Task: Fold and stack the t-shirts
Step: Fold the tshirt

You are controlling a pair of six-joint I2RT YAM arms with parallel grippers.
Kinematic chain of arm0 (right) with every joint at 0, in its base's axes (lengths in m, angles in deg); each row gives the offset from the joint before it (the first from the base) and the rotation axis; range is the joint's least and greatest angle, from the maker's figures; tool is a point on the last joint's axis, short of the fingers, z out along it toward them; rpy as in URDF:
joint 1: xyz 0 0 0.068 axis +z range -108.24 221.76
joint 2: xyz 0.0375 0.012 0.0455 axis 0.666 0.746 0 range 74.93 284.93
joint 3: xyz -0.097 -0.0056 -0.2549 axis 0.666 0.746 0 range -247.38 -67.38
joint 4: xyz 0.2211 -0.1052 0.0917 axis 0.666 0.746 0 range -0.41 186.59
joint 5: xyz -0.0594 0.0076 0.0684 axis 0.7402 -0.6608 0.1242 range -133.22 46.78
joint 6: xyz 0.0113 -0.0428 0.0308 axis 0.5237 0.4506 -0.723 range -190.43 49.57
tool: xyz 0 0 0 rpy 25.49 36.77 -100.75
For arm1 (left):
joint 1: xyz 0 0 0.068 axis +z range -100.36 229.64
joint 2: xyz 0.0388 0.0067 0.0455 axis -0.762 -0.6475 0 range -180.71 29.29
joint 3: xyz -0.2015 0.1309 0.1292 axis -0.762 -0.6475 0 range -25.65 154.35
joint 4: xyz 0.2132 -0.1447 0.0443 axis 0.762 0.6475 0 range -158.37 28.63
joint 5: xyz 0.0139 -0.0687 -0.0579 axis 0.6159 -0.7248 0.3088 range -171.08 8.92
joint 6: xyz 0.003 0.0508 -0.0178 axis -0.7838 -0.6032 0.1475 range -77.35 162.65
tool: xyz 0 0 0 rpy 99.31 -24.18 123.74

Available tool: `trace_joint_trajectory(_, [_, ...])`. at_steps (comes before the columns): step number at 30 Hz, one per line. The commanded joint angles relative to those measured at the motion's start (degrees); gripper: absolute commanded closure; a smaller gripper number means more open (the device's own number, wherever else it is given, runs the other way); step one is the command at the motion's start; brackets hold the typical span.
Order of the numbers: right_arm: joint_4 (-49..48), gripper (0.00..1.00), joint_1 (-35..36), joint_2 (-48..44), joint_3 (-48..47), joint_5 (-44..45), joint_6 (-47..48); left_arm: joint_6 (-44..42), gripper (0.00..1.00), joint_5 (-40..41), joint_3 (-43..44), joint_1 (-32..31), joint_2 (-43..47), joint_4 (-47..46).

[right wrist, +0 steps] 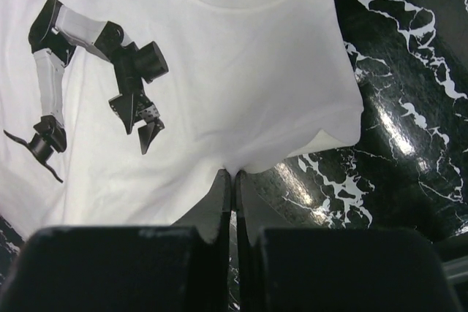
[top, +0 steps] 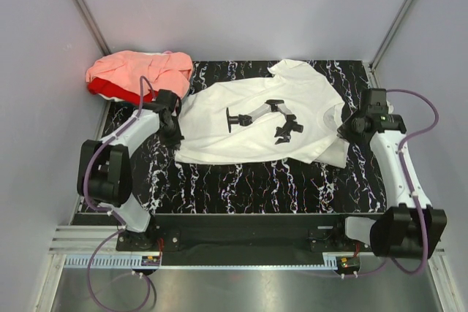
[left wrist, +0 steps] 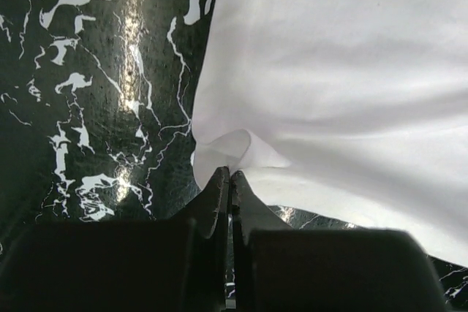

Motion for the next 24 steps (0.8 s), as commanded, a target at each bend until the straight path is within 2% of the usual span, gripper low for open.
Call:
trace_joint_trajectory(1, [-2.4, 1.00, 0.1, 5.5, -3.9, -0.1, 3.5, -1.4, 1.00, -0.7, 3.9, 0.9, -2.2, 1.0])
trace_joint_trajectory(24, [-0.8, 1.00, 0.2, 33.9, -28.5, -0.9, 5.9, -3.7, 1.00, -1.6, 20.9, 3.7, -16.6, 4.7])
